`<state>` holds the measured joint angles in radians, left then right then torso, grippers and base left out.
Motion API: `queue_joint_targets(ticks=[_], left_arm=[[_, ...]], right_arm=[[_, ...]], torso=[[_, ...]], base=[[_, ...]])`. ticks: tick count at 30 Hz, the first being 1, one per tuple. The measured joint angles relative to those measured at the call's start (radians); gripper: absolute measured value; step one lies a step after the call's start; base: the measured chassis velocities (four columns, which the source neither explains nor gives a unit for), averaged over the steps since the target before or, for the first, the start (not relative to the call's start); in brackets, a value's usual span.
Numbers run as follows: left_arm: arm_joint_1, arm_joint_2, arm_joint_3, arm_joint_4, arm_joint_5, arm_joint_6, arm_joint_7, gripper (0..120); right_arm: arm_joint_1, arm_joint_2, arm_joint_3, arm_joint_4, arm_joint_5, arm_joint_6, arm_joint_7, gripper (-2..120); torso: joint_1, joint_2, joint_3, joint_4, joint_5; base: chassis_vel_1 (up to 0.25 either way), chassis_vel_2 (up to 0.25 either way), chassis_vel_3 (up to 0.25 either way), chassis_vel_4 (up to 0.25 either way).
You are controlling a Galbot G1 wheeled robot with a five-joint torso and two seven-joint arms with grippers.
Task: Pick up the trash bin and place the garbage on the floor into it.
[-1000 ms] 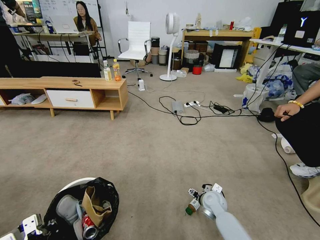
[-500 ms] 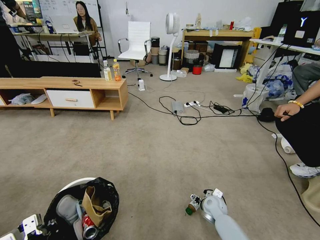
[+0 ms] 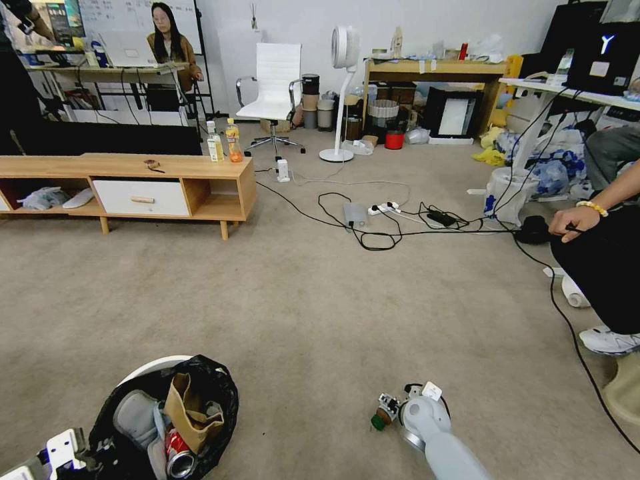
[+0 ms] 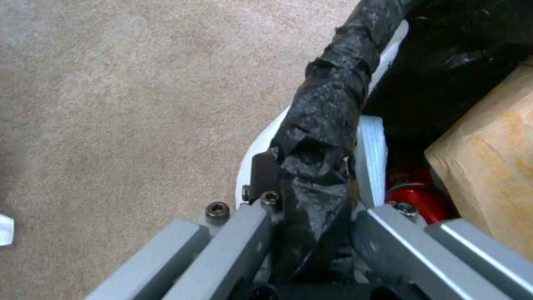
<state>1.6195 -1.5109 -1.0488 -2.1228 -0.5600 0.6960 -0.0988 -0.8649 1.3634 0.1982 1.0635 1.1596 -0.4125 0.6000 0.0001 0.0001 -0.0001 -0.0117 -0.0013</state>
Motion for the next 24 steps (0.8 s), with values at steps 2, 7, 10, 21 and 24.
queue_joint_targets(ticks=[2, 7, 10, 21, 24], left_arm=[[-0.001, 0.002, 0.000, 0.003, 0.000, -0.002, 0.000, 1], [-0.005, 0.004, -0.001, 0.011, -0.001, -0.003, 0.001, 1], [-0.008, 0.004, -0.001, 0.014, -0.001, -0.004, 0.001, 1], [-0.016, 0.002, 0.006, 0.020, 0.000, -0.004, 0.001, 1], [-0.016, 0.001, 0.006, 0.020, 0.000, -0.004, 0.001, 1]], right_arm=[[0.003, 0.006, -0.003, -0.008, -0.012, 0.002, -0.004, 78], [0.002, 0.013, -0.013, -0.015, -0.032, 0.007, -0.009, 67], [0.001, 0.016, -0.015, -0.016, -0.040, 0.008, -0.010, 59], [-0.011, 0.011, -0.026, -0.013, -0.060, 0.016, -0.027, 43], [-0.019, 0.009, -0.027, -0.003, -0.061, 0.017, -0.028, 43]], torso=[[0.000, 0.000, 0.000, -0.0004, -0.0005], [0.000, 0.001, 0.000, -0.0001, -0.0001], [0.000, 0.001, 0.000, 0.0000, -0.0001], [0.000, 0.000, 0.000, 0.0005, 0.0011], [0.000, 0.000, 0.000, 0.0010, 0.0018]], base=[[0.000, 0.000, 0.000, 0.000], [0.000, 0.000, 0.000, 0.000], [0.000, 0.000, 0.000, 0.000], [0.000, 0.000, 0.000, 0.000], [0.000, 0.000, 0.000, 0.000]])
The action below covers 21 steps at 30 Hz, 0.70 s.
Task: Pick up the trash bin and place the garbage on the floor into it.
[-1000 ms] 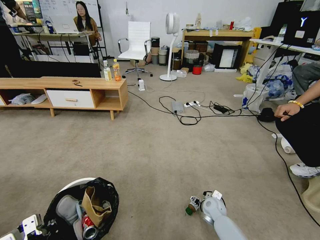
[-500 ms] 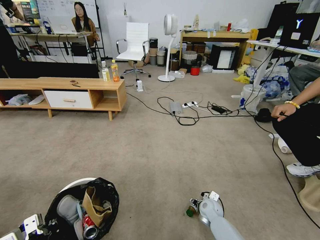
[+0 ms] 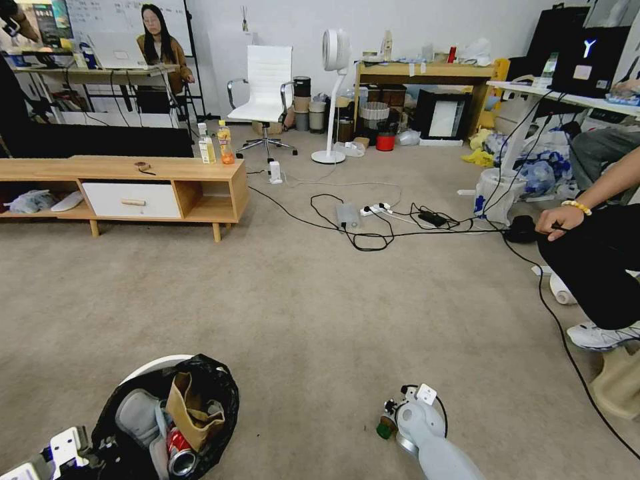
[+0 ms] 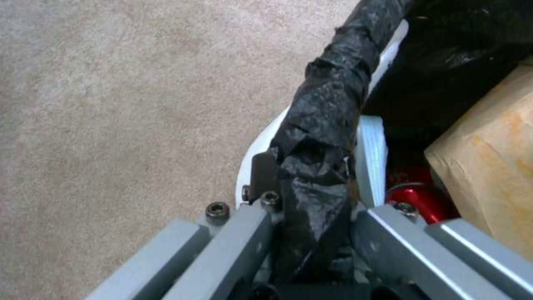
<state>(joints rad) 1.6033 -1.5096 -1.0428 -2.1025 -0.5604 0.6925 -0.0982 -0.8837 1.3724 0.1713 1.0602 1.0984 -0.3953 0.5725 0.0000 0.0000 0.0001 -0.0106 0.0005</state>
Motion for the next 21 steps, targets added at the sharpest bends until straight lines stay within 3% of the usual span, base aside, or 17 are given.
queue_joint_targets(ticks=[6, 10, 19, 21], left_arm=[[0.005, 0.001, -0.001, -0.010, -0.001, 0.001, -0.001, 1], [0.008, 0.002, 0.000, -0.020, -0.002, 0.003, -0.003, 1], [0.020, 0.007, 0.004, -0.046, -0.019, 0.010, -0.008, 1], [0.021, 0.011, 0.004, -0.056, -0.036, 0.016, -0.016, 1]], right_arm=[[-0.040, -0.020, -0.010, 0.080, 0.007, -0.007, 0.001, 35], [-0.072, -0.055, -0.013, 0.192, 0.021, -0.015, 0.020, 28], [-0.131, -0.166, -0.003, 0.434, 0.011, -0.014, 0.047, 28], [-0.143, -0.214, 0.001, 0.540, 0.007, -0.014, 0.052, 28]], torso=[[0.000, 0.000, 0.000, 0.0019, 0.0028], [0.000, 0.000, 0.000, 0.0011, 0.0012], [0.000, 0.000, 0.000, -0.0003, 0.0004], [0.000, 0.000, 0.000, -0.0004, -0.0005]], base=[[0.000, 0.000, 0.000, 0.000], [0.000, 0.000, 0.000, 0.000], [0.000, 0.000, 0.000, 0.000], [0.000, 0.000, 0.000, 0.000]])
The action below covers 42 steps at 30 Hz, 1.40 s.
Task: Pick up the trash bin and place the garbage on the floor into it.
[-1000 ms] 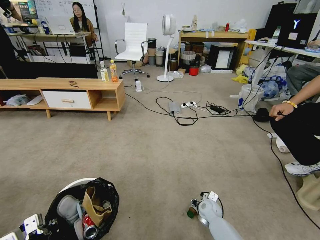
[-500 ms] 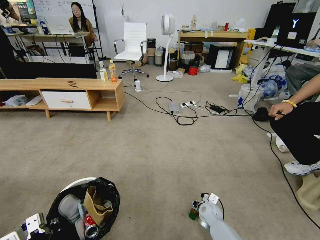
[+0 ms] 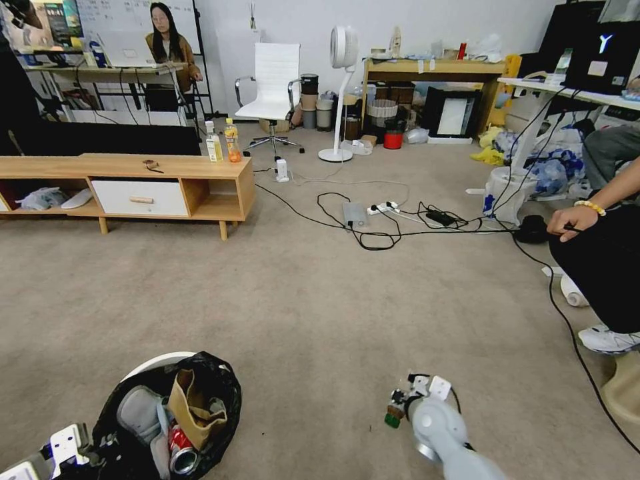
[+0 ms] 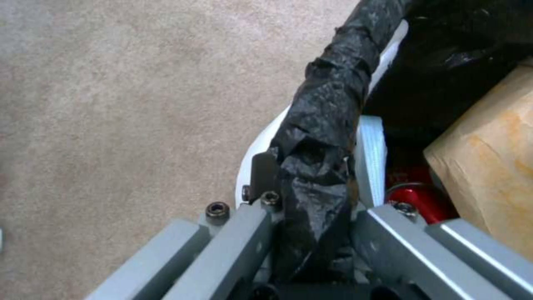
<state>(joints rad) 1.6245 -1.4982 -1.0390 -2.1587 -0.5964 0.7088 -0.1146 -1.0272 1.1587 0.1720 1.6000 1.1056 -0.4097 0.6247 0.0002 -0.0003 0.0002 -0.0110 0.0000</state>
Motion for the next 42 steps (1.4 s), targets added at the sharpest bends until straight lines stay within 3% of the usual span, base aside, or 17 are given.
queue_joint_targets(ticks=[9, 16, 20, 32, 36, 42], left_arm=[[0.002, 0.017, -0.006, -0.035, -0.071, 0.022, -0.034, 1], [0.003, 0.031, -0.007, -0.068, -0.170, 0.028, -0.081, 1], [0.000, 0.055, -0.021, -0.087, -0.215, 0.028, -0.107, 1], [0.012, 0.095, -0.010, -0.117, -0.281, 0.028, -0.142, 1], [0.023, 0.108, -0.002, -0.126, -0.288, 0.028, -0.146, 1], [0.032, 0.125, 0.004, -0.129, -0.294, 0.028, -0.149, 1]], right_arm=[[0.032, -0.113, -0.026, 0.273, 0.019, -0.007, 0.037, 28], [0.144, -0.176, -0.118, 0.419, 0.037, 0.047, 0.041, 28], [0.275, -0.198, -0.203, 0.513, 0.035, 0.103, -0.003, 28], [0.505, -0.194, -0.400, 0.561, 0.033, 0.250, -0.184, 28], [0.618, -0.160, -0.514, 0.532, -0.010, 0.324, -0.263, 28], [0.737, -0.113, -0.667, 0.497, -0.077, 0.364, -0.316, 28]], torso=[[0.000, 0.000, 0.000, 0.0002, 0.0000], [0.000, 0.000, 0.000, 0.0003, 0.0000], [0.000, 0.000, 0.000, 0.0003, -0.0001], [0.000, 0.000, 0.000, 0.0000, -0.0001], [0.000, 0.000, 0.000, 0.0001, -0.0002], [0.000, 0.000, 0.000, 0.0002, -0.0002]], base=[[0.000, 0.000, 0.000, 0.000], [0.000, 0.000, 0.000, 0.000], [0.000, 0.000, 0.000, 0.000], [0.000, 0.000, 0.000, 0.000], [0.000, 0.000, 0.000, 0.000], [0.000, 0.000, 0.000, 0.000]])
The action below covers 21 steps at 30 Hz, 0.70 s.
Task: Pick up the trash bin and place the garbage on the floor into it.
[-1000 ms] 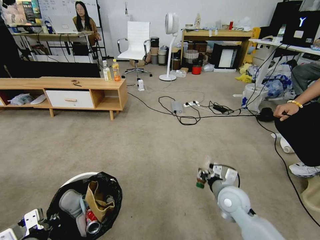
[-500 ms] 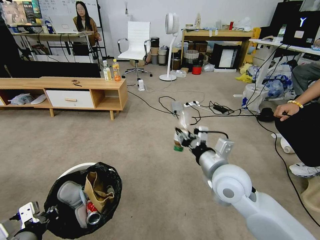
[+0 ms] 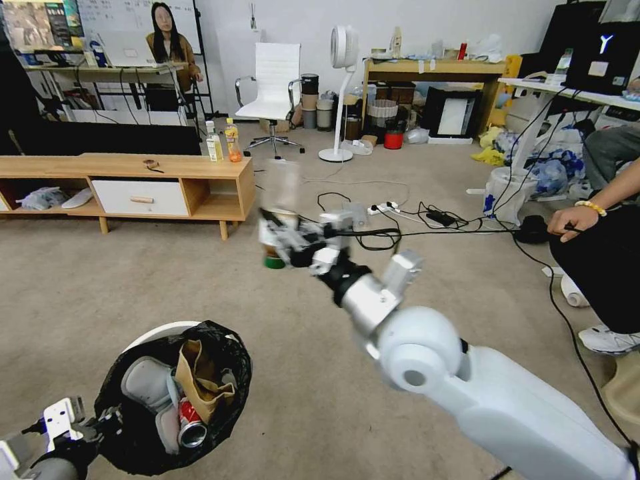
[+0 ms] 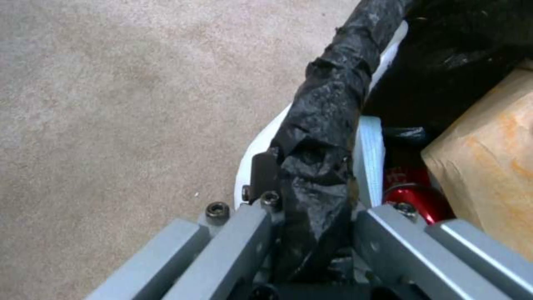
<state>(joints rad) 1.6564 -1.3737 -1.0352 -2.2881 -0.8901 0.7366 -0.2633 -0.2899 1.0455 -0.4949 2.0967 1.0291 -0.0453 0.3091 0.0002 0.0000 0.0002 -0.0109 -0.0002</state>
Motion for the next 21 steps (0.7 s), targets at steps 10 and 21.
queue_joint_targets(ticks=[10, 21], left_arm=[[-0.002, 0.010, 0.010, -0.002, -0.009, 0.000, -0.005, 1], [-0.010, 0.033, 0.011, 0.006, -0.036, -0.001, -0.019, 1]], right_arm=[[0.097, 0.082, -0.215, -0.088, -0.097, 0.058, -0.037, 28], [0.098, 0.162, -0.345, -0.186, -0.146, 0.077, -0.034, 28]], torso=[[0.000, 0.000, 0.000, 0.0001, -0.0001], [0.000, 0.000, 0.000, -0.0001, 0.0000]], base=[[0.000, 0.000, 0.000, 0.000], [0.000, 0.000, 0.000, 0.000]])
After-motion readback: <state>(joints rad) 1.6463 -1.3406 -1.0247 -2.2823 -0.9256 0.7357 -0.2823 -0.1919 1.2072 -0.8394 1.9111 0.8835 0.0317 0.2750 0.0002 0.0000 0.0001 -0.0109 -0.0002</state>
